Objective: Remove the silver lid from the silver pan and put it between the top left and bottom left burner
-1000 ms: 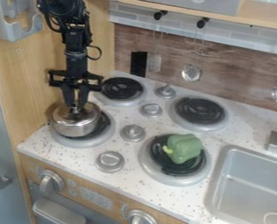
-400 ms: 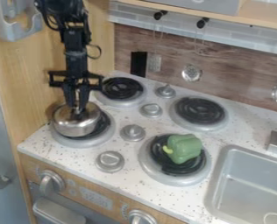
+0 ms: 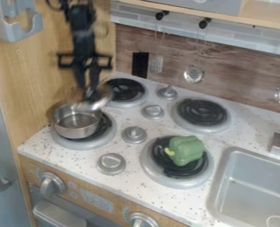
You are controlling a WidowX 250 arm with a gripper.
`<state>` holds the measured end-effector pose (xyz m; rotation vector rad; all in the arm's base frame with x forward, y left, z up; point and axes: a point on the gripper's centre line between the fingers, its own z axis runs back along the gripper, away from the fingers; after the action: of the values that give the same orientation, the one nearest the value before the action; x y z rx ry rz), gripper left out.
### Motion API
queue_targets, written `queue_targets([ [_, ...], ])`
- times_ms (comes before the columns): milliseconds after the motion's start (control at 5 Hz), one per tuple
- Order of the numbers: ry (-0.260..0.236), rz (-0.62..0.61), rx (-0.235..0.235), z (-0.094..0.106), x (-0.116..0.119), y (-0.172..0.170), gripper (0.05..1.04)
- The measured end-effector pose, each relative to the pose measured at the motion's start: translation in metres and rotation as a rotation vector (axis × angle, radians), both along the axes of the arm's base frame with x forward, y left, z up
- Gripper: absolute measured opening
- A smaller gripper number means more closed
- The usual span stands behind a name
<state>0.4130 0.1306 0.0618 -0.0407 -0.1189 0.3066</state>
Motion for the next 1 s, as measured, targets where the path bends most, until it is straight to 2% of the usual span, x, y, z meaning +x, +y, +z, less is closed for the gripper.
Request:
queue_targets([
  [200, 0.013, -0.035, 0.004, -0.020, 0.028, -0.012, 0.219],
  [400, -0.010, -0.095, 0.046, -0.025, 0.056, -0.034, 0.219],
  [600, -0.027, -0.109, 0.080, -0.042, 0.064, -0.040, 0.219],
  [800, -0.053, -0.095, 0.116, -0.062, 0.062, -0.038, 0.219],
  [1000, -0.097, -0.066, 0.126, -0.078, 0.062, -0.038, 0.219],
])
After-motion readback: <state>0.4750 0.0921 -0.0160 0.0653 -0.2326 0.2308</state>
